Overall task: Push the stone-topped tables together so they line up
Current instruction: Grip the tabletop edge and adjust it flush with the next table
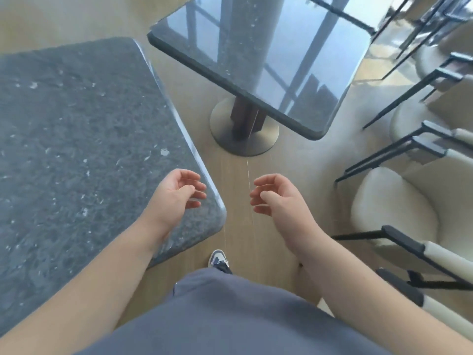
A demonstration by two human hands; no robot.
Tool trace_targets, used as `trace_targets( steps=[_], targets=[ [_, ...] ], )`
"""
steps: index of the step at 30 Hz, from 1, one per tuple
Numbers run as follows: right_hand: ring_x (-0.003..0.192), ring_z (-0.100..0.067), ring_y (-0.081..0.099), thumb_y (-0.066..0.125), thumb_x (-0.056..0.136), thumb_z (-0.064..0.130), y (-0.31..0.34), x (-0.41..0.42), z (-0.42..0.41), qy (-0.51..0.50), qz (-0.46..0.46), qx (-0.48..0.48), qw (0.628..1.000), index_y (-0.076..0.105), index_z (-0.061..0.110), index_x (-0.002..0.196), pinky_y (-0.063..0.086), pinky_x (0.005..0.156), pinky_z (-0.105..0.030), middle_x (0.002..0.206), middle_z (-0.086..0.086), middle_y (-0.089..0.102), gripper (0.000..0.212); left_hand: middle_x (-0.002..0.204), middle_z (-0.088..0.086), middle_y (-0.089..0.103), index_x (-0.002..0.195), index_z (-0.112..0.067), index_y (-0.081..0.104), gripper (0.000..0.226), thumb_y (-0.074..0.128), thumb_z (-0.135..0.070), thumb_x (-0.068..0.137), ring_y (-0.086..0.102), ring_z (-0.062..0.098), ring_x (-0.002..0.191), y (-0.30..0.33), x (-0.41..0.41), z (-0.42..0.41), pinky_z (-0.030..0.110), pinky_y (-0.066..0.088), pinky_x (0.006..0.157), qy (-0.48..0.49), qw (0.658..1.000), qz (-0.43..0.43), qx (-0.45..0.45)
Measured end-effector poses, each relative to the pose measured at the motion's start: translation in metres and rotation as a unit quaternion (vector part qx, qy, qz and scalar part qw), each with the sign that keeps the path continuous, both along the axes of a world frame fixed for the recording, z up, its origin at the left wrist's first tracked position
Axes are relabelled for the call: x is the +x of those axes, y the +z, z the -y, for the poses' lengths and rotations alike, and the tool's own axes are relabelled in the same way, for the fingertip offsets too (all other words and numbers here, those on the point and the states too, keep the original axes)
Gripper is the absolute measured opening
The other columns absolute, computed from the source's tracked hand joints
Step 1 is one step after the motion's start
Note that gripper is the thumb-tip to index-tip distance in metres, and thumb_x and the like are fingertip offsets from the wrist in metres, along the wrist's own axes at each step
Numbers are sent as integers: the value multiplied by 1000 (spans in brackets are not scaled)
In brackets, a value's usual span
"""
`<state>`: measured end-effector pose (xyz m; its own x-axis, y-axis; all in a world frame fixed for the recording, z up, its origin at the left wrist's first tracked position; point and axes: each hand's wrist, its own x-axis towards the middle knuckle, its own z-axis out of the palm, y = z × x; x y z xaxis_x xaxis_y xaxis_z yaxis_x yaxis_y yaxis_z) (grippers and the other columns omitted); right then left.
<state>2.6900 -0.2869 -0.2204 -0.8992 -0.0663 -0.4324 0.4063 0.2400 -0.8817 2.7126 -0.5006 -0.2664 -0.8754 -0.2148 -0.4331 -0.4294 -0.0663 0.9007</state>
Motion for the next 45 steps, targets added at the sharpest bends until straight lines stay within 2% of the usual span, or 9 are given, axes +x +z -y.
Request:
trace_targets(
  steps=[11,17,24,27,30,33,36,41,45],
  targets=[
    [75,-19,63,35,87,-8,-55,-141,26,236,71,57,967,58,15,96,52,75,-32,82,-1,66,35,96,10,67,98,-14,58,27,39,5,97,66,17,77,-28,-44,13,36,54,76,208,974,95,-9],
    [75,-17,62,35,88,-7,-70,-199,26,412,103,47,904,58,11,102,51,74,-30,82,1,66,33,92,8,67,97,-13,57,25,39,4,97,65,18,76,-29,-44,-30,33,54,71,404,907,122,4],
    [74,-21,61,42,94,5,-133,-233,26,506,204,142,826,56,13,102,51,66,-30,93,-9,66,18,102,10,64,111,-10,52,17,46,-1,98,64,20,82,-67,-26,-113,34,53,70,571,782,233,87],
    [80,-23,64,43,98,12,-158,-220,22,515,265,190,793,53,10,116,52,64,-31,102,-13,66,21,108,13,59,105,-7,56,11,47,-5,99,62,25,96,-90,-7,-130,37,55,75,615,727,261,160],
    [92,-25,67,50,100,18,-178,-199,21,520,317,187,771,49,8,125,55,71,-35,111,-14,66,27,119,13,55,132,0,51,37,53,-13,98,58,25,106,-121,7,-137,34,53,76,631,697,293,174],
    [111,-24,63,62,96,37,-198,-177,30,500,379,152,763,47,11,132,56,86,-37,124,-9,60,46,141,12,48,146,-5,40,58,62,-26,97,53,26,121,-144,10,-134,35,50,95,637,690,279,199],
    [117,-21,57,67,91,45,-213,-152,46,456,428,107,773,47,13,141,50,95,-36,134,-4,56,62,141,10,54,140,-8,47,48,61,-28,99,58,22,112,-159,5,-124,39,44,106,663,663,154,313],
    [102,-17,65,76,85,40,-227,-124,61,318,467,77,822,51,13,132,56,76,-30,125,-5,63,60,127,8,64,125,-14,56,38,57,-43,99,63,24,113,-181,6,-111,41,51,99,663,644,62,377],
    [110,-24,67,70,92,23,-232,-123,69,251,523,20,814,59,8,127,52,101,-39,124,-8,69,40,134,8,65,136,-14,53,48,64,-37,96,64,25,120,-187,10,-100,46,51,103,656,648,52,382]
  ],
)
